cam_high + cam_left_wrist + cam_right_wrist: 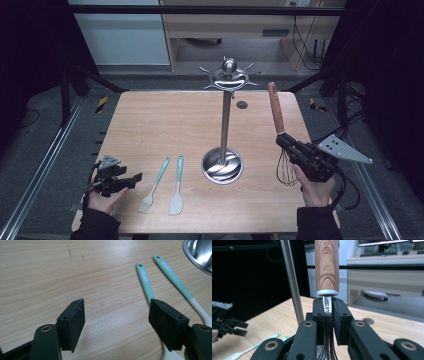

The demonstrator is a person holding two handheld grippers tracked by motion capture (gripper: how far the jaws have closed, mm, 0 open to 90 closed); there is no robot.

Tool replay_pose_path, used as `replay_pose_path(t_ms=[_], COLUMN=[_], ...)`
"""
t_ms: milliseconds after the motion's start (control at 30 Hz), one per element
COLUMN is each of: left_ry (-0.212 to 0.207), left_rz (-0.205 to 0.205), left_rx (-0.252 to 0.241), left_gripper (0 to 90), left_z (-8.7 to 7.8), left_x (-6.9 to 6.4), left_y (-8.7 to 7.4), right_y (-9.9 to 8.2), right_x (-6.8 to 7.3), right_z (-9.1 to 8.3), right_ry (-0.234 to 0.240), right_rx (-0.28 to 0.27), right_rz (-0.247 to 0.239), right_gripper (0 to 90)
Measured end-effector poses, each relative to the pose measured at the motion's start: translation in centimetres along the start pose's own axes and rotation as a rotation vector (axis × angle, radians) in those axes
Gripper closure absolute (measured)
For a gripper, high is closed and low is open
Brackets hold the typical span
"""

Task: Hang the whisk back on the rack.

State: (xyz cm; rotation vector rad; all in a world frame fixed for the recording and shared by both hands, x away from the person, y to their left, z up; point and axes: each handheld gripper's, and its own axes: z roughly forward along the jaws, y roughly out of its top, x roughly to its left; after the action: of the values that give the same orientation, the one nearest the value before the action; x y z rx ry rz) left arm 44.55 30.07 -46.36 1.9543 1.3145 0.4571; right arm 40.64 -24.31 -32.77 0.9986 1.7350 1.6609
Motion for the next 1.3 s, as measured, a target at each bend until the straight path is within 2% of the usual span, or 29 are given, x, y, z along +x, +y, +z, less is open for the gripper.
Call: replay_pose_path(t_ms=[333,433,833,1300], left_ry=[0.001,0.001,0.003,0.003], left_rz=[0.002,0.001,0.0,0.0], left_rx=[0.003,0.003,0.003,0.005], left_gripper=[28.9,28.9,28.9,28.9], left_z=[0.1,0.0,0.1,0.1], left_x=[0.0,0.1,0.1,0.1], left_y=[0.0,0.0,0.0,0.0], right_y=[1.6,1.9,1.8,1.0], right_x=[0.8,1.0,1.9,1.6], right_z=[0.0,0.1,1.4,2.9], right_ry=[0.043,0.063,0.109,0.156], right_rx=[-0.073,-0.081,-0.046,-0.017], right_rz=[-0.03,-0.024,-0.043,-0.022], right_gripper=[81.3,81.3,81.3,81.1])
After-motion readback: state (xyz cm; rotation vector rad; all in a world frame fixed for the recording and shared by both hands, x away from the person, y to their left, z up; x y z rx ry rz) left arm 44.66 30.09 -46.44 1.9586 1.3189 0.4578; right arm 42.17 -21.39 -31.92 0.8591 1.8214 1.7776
